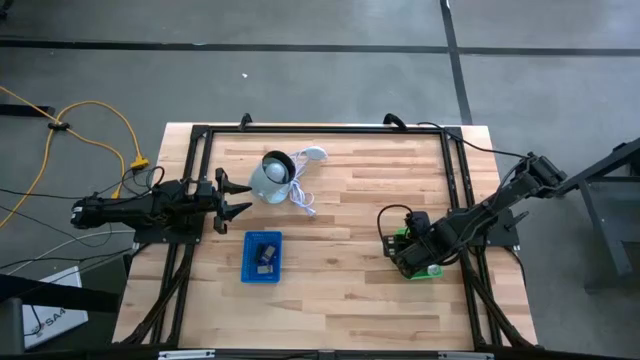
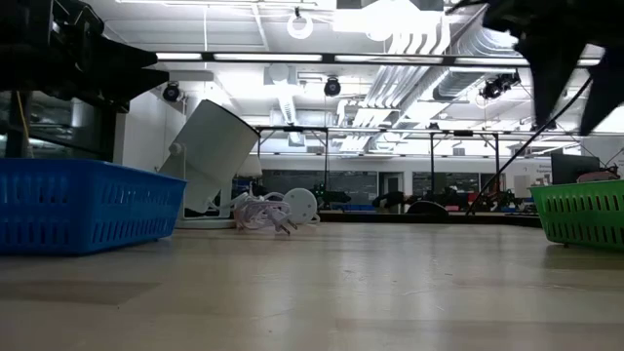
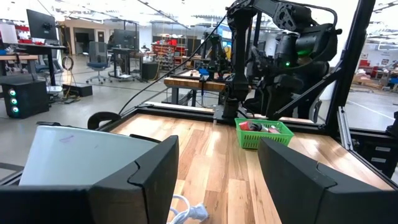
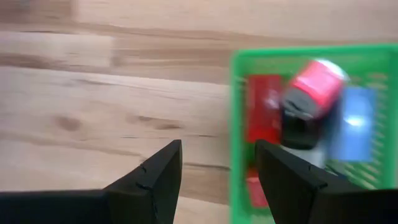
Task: Pick & Place Office items
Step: Return to Home Position
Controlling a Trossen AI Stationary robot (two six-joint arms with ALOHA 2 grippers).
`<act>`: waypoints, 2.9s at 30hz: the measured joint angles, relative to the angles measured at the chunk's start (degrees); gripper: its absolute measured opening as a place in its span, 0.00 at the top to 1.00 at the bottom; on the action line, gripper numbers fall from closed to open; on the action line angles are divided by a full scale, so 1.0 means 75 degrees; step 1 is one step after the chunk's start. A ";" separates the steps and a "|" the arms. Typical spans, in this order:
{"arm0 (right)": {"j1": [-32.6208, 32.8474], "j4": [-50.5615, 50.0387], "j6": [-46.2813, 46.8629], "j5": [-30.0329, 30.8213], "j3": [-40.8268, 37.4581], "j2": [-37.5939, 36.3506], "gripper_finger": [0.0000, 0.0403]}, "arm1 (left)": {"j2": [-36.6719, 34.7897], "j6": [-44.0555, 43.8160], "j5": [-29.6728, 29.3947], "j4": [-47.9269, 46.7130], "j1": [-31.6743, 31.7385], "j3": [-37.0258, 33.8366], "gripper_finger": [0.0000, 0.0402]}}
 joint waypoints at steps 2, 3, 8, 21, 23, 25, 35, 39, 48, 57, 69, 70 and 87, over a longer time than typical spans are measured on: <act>-0.0034 0.0346 -0.0319 0.0363 0.0000 0.0000 0.53 | 0.0000 0.0000 0.0001 0.0000 0.0001 0.0000 0.47; -0.0069 0.0528 -0.0516 0.0492 0.0000 0.0000 0.53 | 0.0000 0.0000 -0.0001 0.0000 0.0000 0.0000 0.47; -0.0325 0.1581 -0.1961 0.1071 0.0000 0.0000 0.53 | 0.0000 0.0000 -0.0001 0.0000 0.0002 0.0000 0.47; -0.1143 0.4034 -0.6364 0.1485 0.0000 0.0000 0.53 | 0.0000 0.0000 0.0000 0.0000 0.0002 0.0000 0.47; -0.1237 0.4327 -0.7055 0.1488 0.0000 0.0000 0.53 | 0.0000 0.0000 0.0001 0.0000 0.0000 0.0000 0.47; -0.1316 0.4617 -0.7745 0.1491 0.0000 0.0000 0.53 | 0.0000 0.0000 -0.0001 0.0002 -0.0001 0.0000 0.47; -0.1751 0.5528 -1.0261 0.1511 0.0000 0.0000 0.53 | 0.0000 0.0000 -0.0001 0.0000 0.0001 0.0000 0.47; -0.1957 0.5673 -1.0977 0.1508 0.0000 0.0000 0.53 | 0.0000 0.0000 0.0001 0.0003 0.0000 0.0000 0.47; -0.2486 0.6636 -1.2739 0.1476 -0.0001 -0.0222 0.53 | 0.0000 0.0000 -0.0001 0.0003 0.0000 0.0000 0.47; -0.2908 0.6954 -1.2959 0.1427 0.0000 -0.0628 0.53 | 0.0003 0.0000 -0.0001 0.0000 -0.0001 0.0000 0.47; -0.3347 0.7273 -1.3680 0.0536 0.0000 -0.1215 0.54 | 0.0000 0.0000 -0.0001 0.0000 0.0001 0.0000 0.47; -0.3411 0.7261 -1.3771 0.0342 0.0000 -0.1298 0.54 | 0.0000 0.0000 -0.0001 0.0000 -0.0001 0.0000 0.47; -0.4854 0.9002 -1.3962 -0.1131 -0.2668 -0.3340 0.54 | 0.0003 0.0000 -0.0001 0.0000 0.0000 0.0000 0.47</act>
